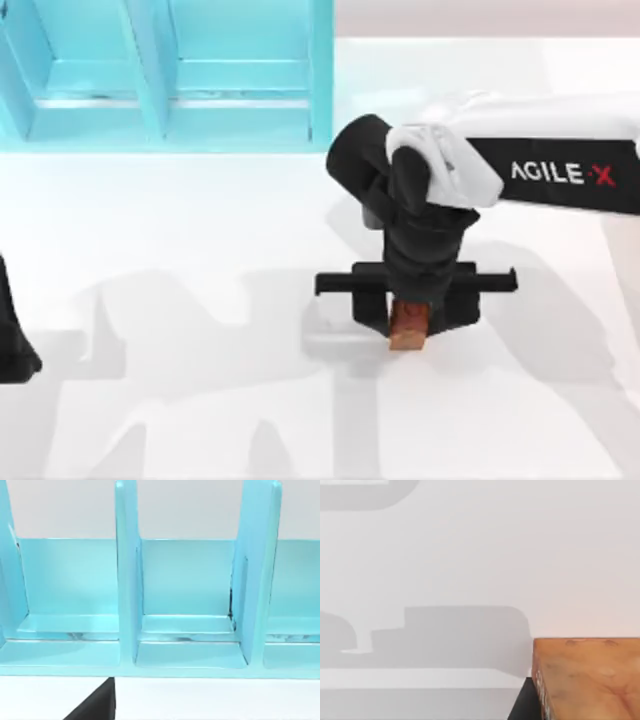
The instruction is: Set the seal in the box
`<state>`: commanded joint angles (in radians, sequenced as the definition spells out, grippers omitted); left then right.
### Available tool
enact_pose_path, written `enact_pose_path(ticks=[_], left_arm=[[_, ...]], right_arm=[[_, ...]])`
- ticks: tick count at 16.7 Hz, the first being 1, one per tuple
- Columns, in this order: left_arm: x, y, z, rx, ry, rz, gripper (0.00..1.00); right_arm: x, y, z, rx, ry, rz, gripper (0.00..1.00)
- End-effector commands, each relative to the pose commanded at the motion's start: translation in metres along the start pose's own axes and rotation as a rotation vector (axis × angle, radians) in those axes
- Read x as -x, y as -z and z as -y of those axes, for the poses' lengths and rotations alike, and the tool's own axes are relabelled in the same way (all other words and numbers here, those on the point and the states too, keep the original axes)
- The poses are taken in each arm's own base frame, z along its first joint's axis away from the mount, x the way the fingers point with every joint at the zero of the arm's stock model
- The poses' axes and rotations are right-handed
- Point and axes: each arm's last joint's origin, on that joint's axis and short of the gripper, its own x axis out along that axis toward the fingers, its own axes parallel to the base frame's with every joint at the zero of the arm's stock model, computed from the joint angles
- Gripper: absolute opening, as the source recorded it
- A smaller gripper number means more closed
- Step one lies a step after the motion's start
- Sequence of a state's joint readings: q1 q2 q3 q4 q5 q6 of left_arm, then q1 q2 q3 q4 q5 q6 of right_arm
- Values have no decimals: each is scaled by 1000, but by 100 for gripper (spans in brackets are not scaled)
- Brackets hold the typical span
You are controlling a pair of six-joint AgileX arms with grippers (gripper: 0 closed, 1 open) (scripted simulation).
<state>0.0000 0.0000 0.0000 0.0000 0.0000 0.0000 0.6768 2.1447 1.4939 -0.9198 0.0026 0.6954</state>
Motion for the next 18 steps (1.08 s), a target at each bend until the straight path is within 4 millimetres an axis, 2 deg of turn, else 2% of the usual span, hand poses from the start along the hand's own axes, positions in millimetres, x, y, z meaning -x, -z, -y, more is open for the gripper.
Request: enact_pose_path(ticks=[9,11,16,18], left_arm=[[0,0,0,0,0,0,100],[0,0,0,0,0,0,100],[0,0,0,0,0,0,100],[0,0,0,0,0,0,100]], right_arm=[[5,-1,0,-3,-1,1,0],[20,-3,-2,-4,-1,0,0],[80,-2,-1,-4,8,-10,0],[97,-1,0,-3,2,-1,0]])
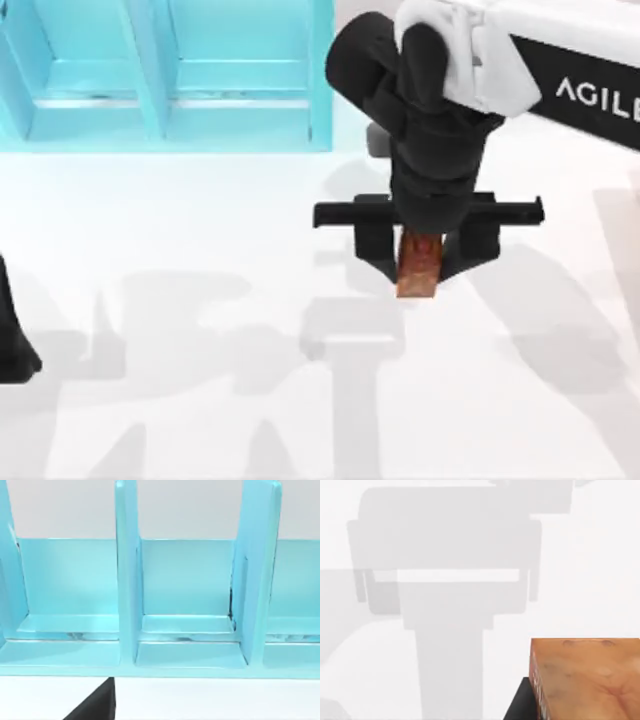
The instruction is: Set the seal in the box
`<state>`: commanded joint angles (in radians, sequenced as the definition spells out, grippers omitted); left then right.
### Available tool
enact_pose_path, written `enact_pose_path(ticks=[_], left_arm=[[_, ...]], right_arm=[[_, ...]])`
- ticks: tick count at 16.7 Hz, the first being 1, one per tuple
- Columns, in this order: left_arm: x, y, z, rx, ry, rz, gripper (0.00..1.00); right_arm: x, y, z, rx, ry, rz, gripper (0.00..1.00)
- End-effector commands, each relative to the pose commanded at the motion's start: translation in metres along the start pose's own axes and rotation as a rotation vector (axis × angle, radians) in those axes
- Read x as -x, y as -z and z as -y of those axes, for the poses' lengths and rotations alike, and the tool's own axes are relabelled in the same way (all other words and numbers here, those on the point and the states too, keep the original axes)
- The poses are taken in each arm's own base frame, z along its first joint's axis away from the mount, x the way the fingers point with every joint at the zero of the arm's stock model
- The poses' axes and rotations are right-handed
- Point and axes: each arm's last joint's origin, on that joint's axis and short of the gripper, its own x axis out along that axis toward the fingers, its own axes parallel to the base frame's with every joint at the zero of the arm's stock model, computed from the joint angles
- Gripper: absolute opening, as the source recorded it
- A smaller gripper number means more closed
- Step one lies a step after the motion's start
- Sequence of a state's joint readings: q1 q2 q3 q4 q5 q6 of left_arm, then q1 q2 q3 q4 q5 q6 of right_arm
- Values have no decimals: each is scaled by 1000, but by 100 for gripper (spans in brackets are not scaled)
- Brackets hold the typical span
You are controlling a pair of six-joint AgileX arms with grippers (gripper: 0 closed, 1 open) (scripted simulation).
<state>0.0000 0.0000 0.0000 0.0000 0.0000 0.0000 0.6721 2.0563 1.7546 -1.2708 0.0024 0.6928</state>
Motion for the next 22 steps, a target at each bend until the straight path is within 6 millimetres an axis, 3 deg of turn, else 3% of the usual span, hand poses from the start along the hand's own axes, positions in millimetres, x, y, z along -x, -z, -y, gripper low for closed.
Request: enact_pose_path(ticks=[6,9,12,15,19,22], left_arm=[[0,0,0,0,0,0,100],[0,0,0,0,0,0,100],[0,0,0,0,0,0,100],[0,0,0,0,0,0,100],[0,0,0,0,0,0,100],[0,0,0,0,0,0,100]], right_arm=[[2,-3,3,1,0,-1,0],[6,-23,35,-1,1,-4,0],[12,-52,103,-6,5,-13,0],[18,-70,198,-4,5,-27,0],[30,-54,322,1,-2,-28,0],[39,-28,379,3,-4,-13,0]])
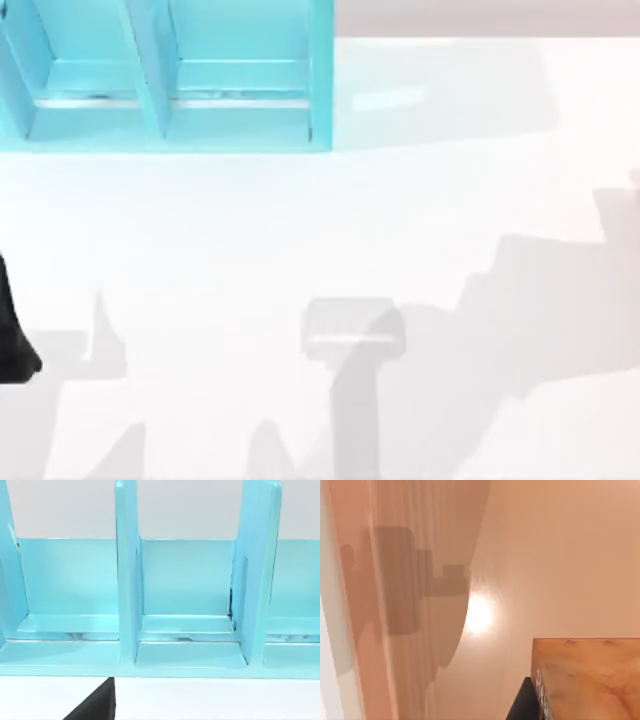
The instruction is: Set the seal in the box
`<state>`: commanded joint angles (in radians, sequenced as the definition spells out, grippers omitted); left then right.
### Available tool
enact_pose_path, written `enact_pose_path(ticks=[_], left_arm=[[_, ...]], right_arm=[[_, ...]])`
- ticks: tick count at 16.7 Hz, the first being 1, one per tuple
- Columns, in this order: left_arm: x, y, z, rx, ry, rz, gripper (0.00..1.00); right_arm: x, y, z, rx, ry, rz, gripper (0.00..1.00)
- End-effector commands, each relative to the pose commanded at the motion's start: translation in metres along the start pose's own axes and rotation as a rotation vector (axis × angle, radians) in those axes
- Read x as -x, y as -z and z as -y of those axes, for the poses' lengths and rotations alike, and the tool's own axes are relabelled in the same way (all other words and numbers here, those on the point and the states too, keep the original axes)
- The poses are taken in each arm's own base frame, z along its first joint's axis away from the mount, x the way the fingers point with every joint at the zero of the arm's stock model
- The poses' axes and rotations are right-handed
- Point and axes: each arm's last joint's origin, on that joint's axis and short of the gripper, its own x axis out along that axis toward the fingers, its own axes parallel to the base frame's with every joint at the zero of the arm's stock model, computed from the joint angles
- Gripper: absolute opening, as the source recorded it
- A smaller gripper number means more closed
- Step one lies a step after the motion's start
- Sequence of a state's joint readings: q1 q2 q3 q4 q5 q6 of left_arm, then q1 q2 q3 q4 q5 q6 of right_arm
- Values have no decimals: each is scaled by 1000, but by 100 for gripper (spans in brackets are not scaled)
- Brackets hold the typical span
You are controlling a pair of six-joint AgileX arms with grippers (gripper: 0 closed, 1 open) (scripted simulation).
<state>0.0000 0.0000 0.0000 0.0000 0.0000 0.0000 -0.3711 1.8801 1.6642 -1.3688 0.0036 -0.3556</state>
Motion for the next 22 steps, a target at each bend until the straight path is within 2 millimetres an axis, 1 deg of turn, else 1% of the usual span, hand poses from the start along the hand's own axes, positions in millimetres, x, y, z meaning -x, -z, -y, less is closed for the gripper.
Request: enact_pose_path(ticks=[2,3,8,10,15,16,17,21,22], left_arm=[[0,0,0,0,0,0,100],[0,0,0,0,0,0,100],[0,0,0,0,0,0,100],[0,0,0,0,0,0,100],[0,0,0,0,0,0,100],[0,0,0,0,0,0,100],[0,0,0,0,0,0,100],[0,0,0,0,0,0,100],[0,0,0,0,0,0,100]], right_arm=[[4,12,18,1,1,11,0],[5,15,22,1,1,14,0],[4,14,23,2,2,13,0],[-6,14,23,1,2,11,0],[-50,14,23,0,3,17,0],[-56,15,23,0,2,16,0],[-59,15,23,1,1,15,0],[-59,15,23,1,1,15,0],[-59,15,23,1,1,15,8]])
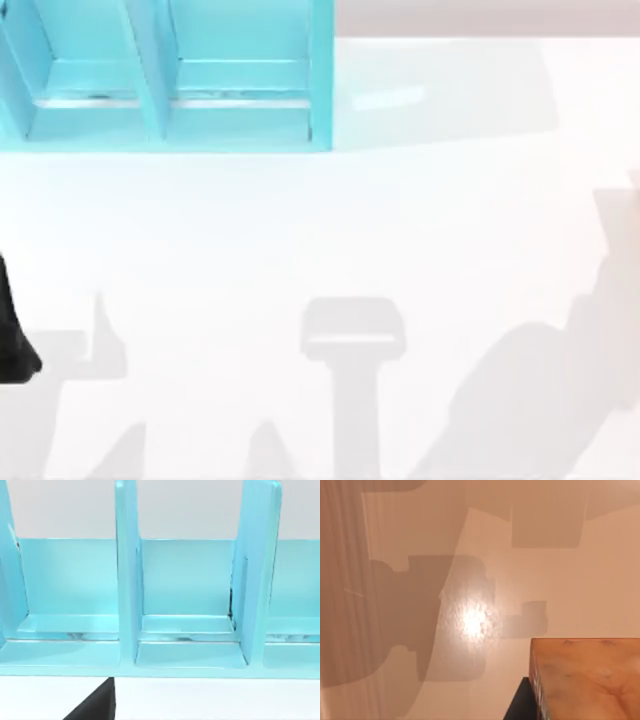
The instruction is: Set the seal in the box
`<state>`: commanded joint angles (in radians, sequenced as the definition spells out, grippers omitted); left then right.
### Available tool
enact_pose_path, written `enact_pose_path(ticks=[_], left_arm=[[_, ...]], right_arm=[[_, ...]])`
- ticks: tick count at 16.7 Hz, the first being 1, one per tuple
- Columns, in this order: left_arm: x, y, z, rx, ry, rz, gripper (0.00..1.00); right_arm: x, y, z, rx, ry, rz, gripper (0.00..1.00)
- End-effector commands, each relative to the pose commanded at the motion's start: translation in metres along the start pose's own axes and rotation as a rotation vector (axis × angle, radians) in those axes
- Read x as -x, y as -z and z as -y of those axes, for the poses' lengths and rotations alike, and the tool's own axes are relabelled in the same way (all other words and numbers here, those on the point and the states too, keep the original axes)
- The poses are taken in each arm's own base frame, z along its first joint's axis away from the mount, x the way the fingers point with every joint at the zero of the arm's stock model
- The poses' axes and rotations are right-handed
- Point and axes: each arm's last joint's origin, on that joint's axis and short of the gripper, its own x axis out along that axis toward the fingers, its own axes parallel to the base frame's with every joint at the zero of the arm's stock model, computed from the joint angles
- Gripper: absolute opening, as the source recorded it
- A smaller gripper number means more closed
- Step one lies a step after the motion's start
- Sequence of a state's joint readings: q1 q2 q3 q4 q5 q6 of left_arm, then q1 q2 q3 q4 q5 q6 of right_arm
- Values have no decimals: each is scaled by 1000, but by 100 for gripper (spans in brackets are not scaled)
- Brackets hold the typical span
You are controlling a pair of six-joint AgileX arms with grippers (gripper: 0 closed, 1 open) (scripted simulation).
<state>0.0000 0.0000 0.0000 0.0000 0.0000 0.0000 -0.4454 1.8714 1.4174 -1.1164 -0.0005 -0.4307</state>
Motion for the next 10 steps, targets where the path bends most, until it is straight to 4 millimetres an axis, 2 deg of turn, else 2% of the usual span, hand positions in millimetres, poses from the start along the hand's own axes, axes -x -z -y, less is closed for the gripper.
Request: enact_pose_path(ticks=[10], left_arm=[[0,0,0,0,0,0,100]], right_arm=[[0,0,0,0,0,0,83]])
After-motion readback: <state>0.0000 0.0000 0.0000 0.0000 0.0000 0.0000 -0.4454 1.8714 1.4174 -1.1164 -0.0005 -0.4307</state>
